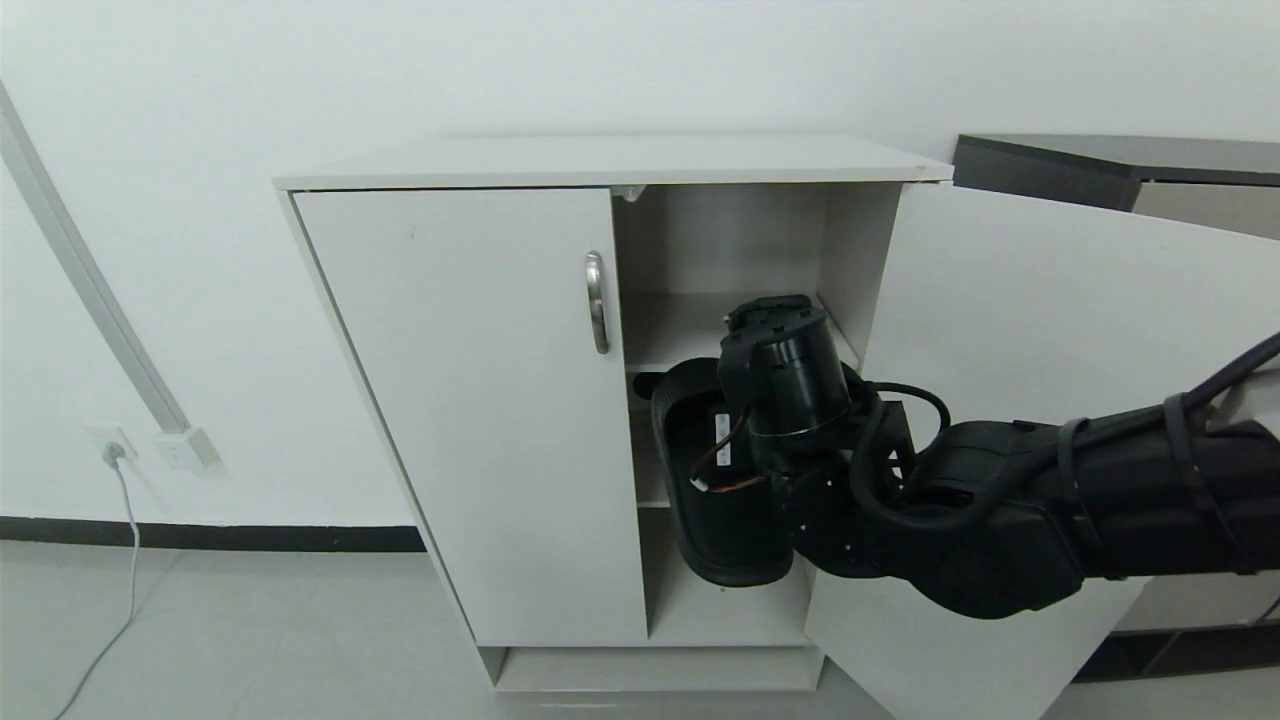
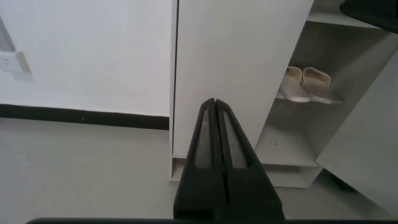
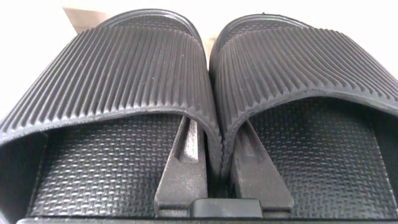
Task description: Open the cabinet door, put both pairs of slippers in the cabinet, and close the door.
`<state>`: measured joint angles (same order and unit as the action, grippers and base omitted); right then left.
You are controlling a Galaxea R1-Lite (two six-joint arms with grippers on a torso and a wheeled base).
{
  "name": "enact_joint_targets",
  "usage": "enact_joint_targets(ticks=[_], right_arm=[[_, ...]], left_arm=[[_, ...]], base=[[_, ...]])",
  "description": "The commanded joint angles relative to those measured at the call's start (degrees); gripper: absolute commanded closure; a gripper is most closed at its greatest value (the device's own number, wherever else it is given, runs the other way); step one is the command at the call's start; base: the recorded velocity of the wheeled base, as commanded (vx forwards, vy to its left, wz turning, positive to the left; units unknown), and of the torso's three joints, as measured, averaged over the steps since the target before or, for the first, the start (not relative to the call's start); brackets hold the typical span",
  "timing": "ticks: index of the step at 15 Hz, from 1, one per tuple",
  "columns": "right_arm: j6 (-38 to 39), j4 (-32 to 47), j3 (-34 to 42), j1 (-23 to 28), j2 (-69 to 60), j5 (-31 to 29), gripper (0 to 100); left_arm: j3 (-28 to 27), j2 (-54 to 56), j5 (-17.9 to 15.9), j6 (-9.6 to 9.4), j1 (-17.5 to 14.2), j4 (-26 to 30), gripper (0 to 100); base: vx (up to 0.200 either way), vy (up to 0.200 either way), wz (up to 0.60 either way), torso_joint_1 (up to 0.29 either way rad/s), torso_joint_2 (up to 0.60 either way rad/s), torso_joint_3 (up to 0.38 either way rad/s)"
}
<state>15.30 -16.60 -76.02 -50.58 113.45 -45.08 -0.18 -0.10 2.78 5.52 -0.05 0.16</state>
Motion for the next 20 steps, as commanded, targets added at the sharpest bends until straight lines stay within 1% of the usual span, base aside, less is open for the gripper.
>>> enact_joint_targets(ticks=[1, 9, 15, 17, 20], right_arm=[[-0.01, -0.01, -0.36, 0.04, -0.59, -0.01, 100], [-0.62, -0.18, -0.53, 0.04, -0.15, -0.18, 100], [-0.62, -2.12, -1.76, 0.13, 2.39, 0.34, 100], [-0.71, -1.68, -5.37, 1.18, 4.42, 0.61, 100], [-0.53, 3.24, -12.13, 2.85, 7.23, 1.31, 100]], left_arm=[[0.01, -0.08, -0.05, 0.01, -0.04, 0.02, 100], [0.01, -0.08, -0.05, 0.01, -0.04, 0.02, 100], [0.01, -0.08, -0.05, 0.1, -0.04, 0.02, 100], [0.01, 0.01, -0.05, 0.1, -0.04, 0.02, 100], [0.01, -0.08, 0.03, 0.1, -0.04, 0.02, 100]], base=[[0.2, 0.0, 0.0, -0.002, 0.0, 0.002], [0.2, 0.0, 0.0, 0.001, 0.0, 0.005], [0.0, 0.0, 0.0, 0.0, 0.0, 0.0], [0.0, 0.0, 0.0, 0.0, 0.0, 0.0], [0.0, 0.0, 0.0, 0.0, 0.0, 0.0]])
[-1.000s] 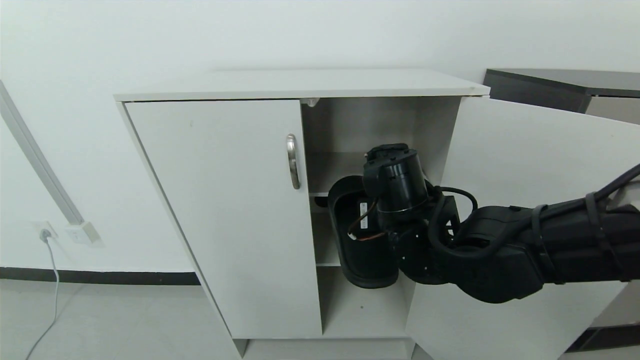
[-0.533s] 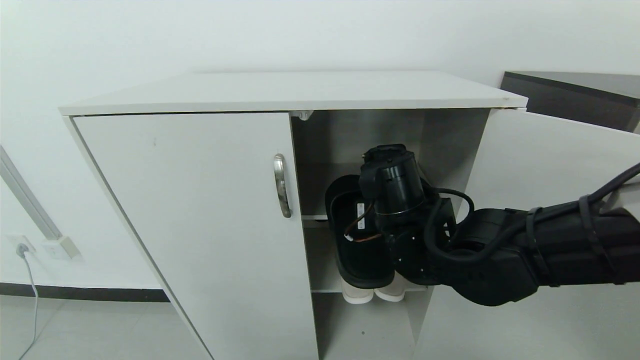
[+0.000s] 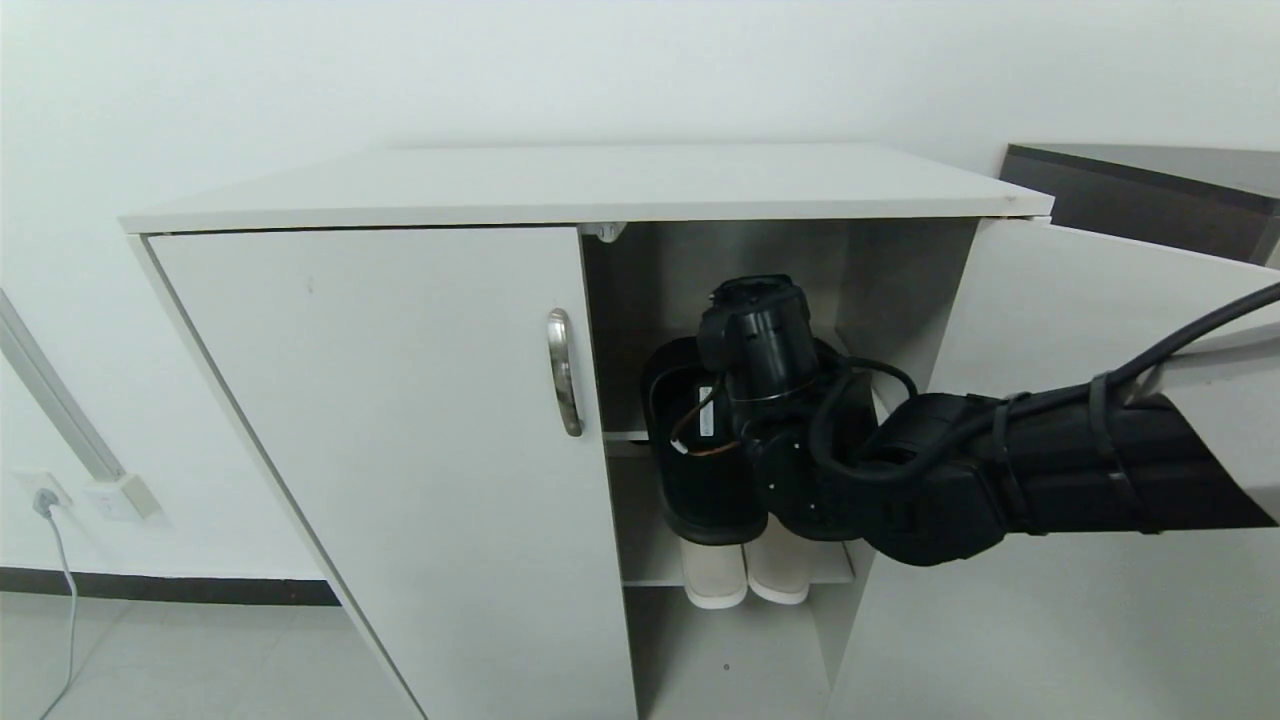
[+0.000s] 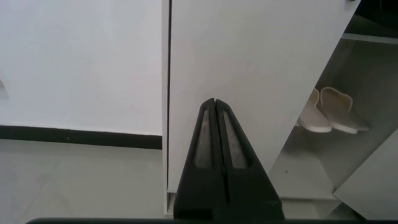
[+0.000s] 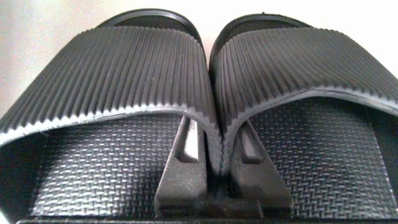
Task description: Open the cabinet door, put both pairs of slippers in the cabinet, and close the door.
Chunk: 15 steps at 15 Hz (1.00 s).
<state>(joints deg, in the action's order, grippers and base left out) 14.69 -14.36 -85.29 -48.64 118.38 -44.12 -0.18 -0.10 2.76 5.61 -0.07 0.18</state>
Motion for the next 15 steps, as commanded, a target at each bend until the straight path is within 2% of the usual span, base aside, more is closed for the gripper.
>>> enact_joint_targets(ticks=[1, 6, 15], right_arm=[[0.08, 2.23, -4.8, 1.44, 3.35, 0.44, 100], [-0.01, 3.46, -10.52, 3.55, 7.12, 0.52, 100], [0.08, 12.34, -23.96, 6.98, 11.43, 2.55, 100]], left_arm=[[0.01, 0.01, 0.06, 0.02, -0.01, -0.01, 100], [0.01, -0.08, 0.06, 0.02, -0.01, -0.01, 100], [0.01, 0.01, 0.06, 0.02, -0.01, -0.01, 100]], base=[[0.0, 0.0, 0.0, 0.0, 0.0, 0.0], [0.0, 0.0, 0.0, 0.0, 0.0, 0.0], [0.0, 0.0, 0.0, 0.0, 0.0, 0.0]])
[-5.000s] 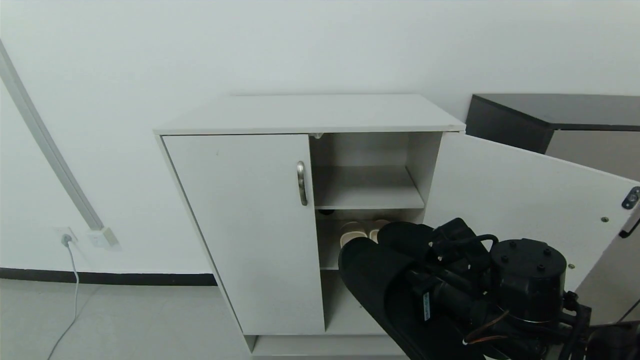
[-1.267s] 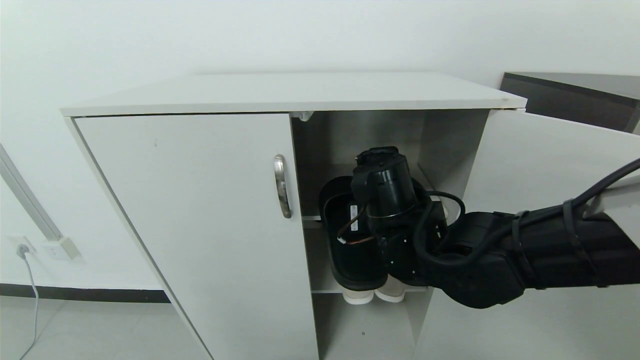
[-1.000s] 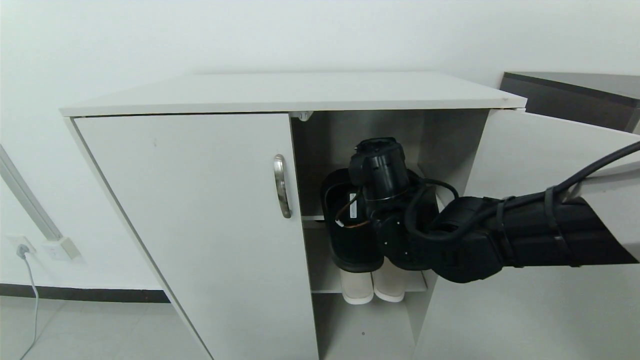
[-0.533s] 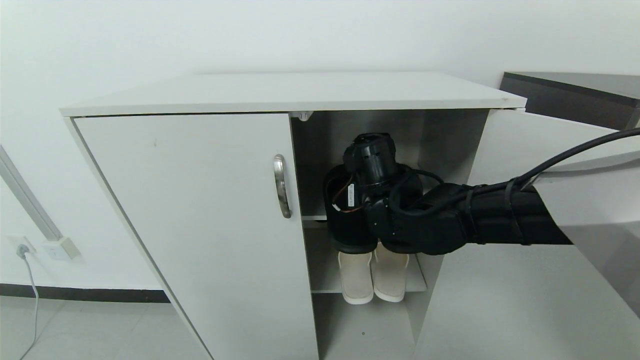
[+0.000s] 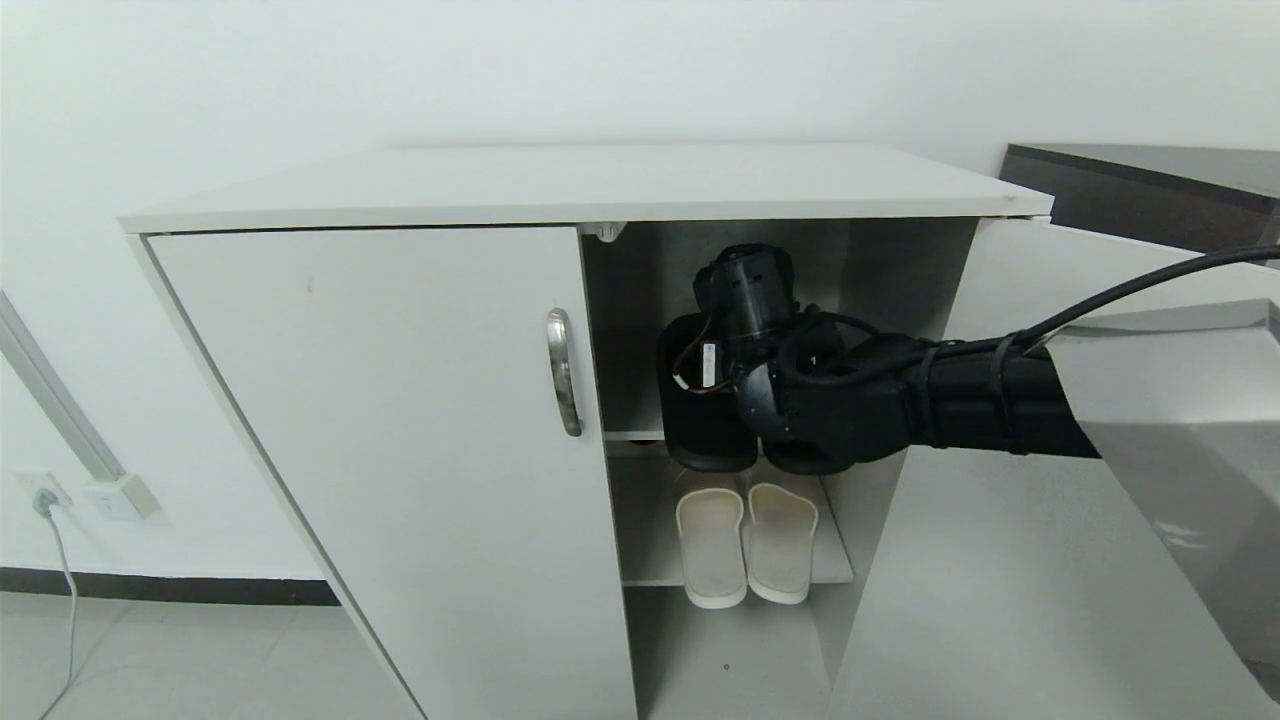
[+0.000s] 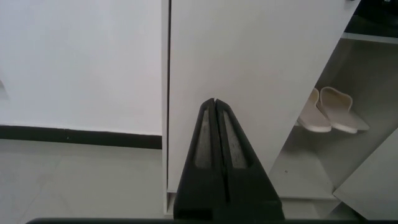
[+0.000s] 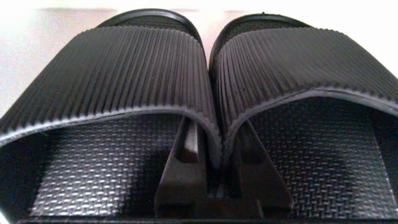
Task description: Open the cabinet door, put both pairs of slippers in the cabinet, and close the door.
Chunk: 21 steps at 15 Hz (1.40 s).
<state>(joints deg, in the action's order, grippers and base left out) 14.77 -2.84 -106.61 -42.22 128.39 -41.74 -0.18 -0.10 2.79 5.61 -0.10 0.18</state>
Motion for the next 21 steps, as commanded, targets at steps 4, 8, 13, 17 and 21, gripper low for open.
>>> enact_joint_targets(ticks=[4, 8, 13, 17, 21], right_arm=[[-0.01, 3.37, -7.3, 1.35, 3.53, 0.17, 100], [-0.01, 3.98, -7.98, 2.14, 4.76, 0.17, 100], [-0.01, 4.07, -7.98, 2.14, 5.03, 0.17, 100], [-0.01, 4.07, -7.98, 2.14, 5.55, 0.17, 100], [0.08, 4.07, -7.98, 2.14, 5.64, 0.17, 0]], left_arm=[[0.01, -0.08, 0.02, 0.02, 0.01, -0.01, 100], [0.01, -0.08, 0.02, 0.02, 0.01, -0.01, 100], [0.01, -0.08, 0.02, 0.02, 0.01, -0.01, 100], [0.01, -0.08, 0.02, 0.02, 0.01, -0.01, 100], [0.01, -0.08, 0.11, 0.11, 0.01, -0.01, 100]], base=[[0.0, 0.0, 0.0, 0.0, 0.0, 0.0], [0.0, 0.0, 0.0, 0.0, 0.0, 0.0], [0.0, 0.0, 0.0, 0.0, 0.0, 0.0], [0.0, 0.0, 0.0, 0.0, 0.0, 0.0], [0.0, 0.0, 0.0, 0.0, 0.0, 0.0]])
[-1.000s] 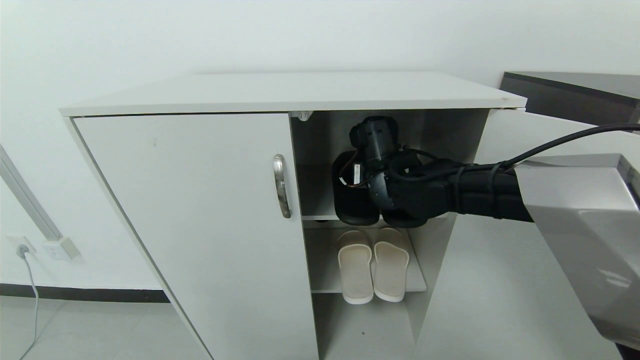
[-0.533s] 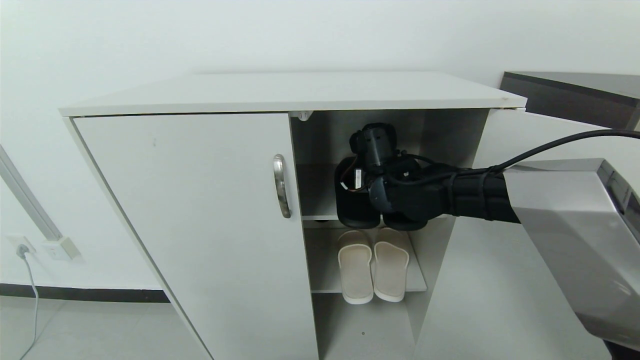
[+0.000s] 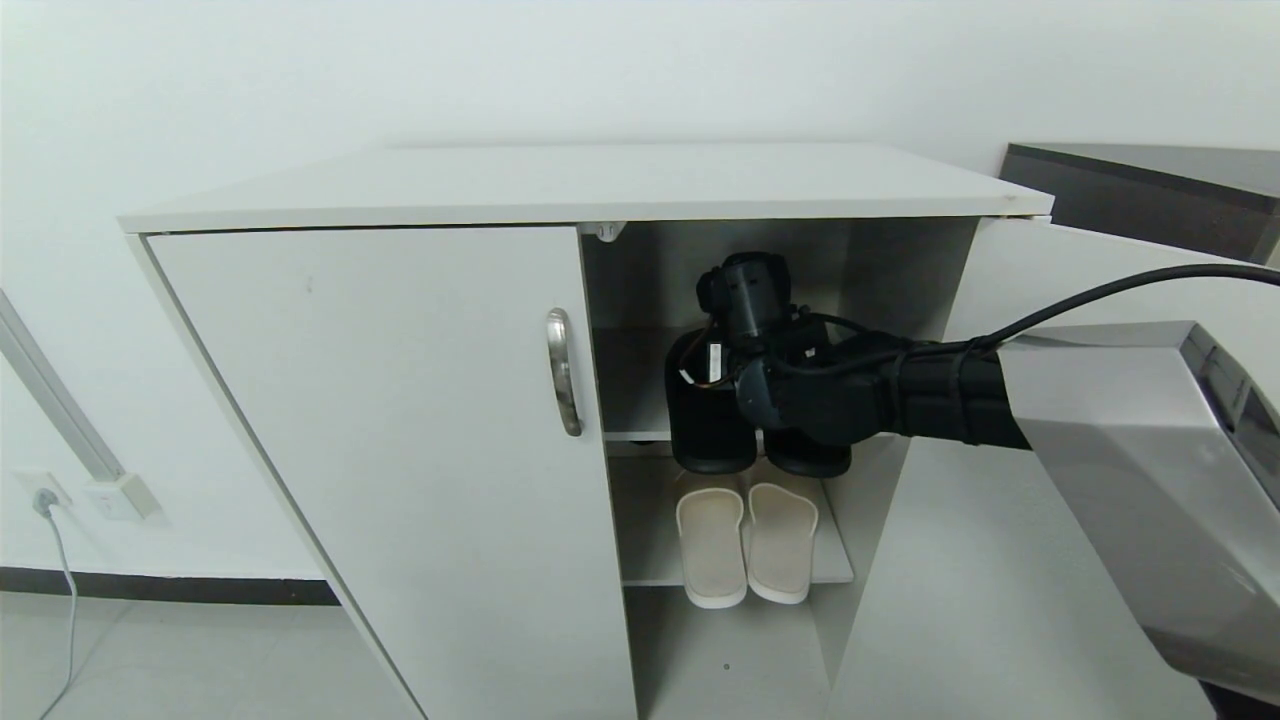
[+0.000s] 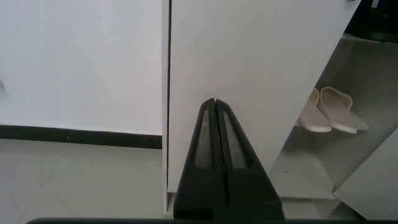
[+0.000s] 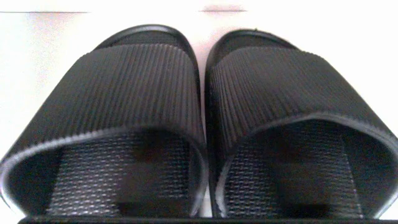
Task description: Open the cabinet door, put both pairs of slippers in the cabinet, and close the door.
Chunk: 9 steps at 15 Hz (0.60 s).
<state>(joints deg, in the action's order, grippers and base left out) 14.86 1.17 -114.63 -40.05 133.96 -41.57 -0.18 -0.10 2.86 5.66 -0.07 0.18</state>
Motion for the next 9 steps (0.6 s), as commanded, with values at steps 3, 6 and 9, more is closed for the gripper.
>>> enact_joint_targets(ticks=[3, 6, 9], right_arm=[[-0.01, 0.06, 0.72, -0.21, -0.54, 0.0, 0], [0.17, -0.03, 3.27, -0.82, -2.3, -0.09, 0], [1.05, -0.38, 6.08, -1.0, -3.44, -0.09, 0]], left_arm=[[0.01, -0.08, 0.04, 0.14, -0.01, -0.01, 100], [0.01, -0.08, 0.04, 0.14, -0.01, -0.01, 100], [0.01, -0.08, 0.04, 0.14, -0.01, -0.01, 100]], base=[[0.0, 0.0, 0.0, 0.0, 0.0, 0.0], [0.0, 0.0, 0.0, 0.0, 0.0, 0.0], [0.0, 0.0, 0.0, 0.0, 0.0, 0.0]])
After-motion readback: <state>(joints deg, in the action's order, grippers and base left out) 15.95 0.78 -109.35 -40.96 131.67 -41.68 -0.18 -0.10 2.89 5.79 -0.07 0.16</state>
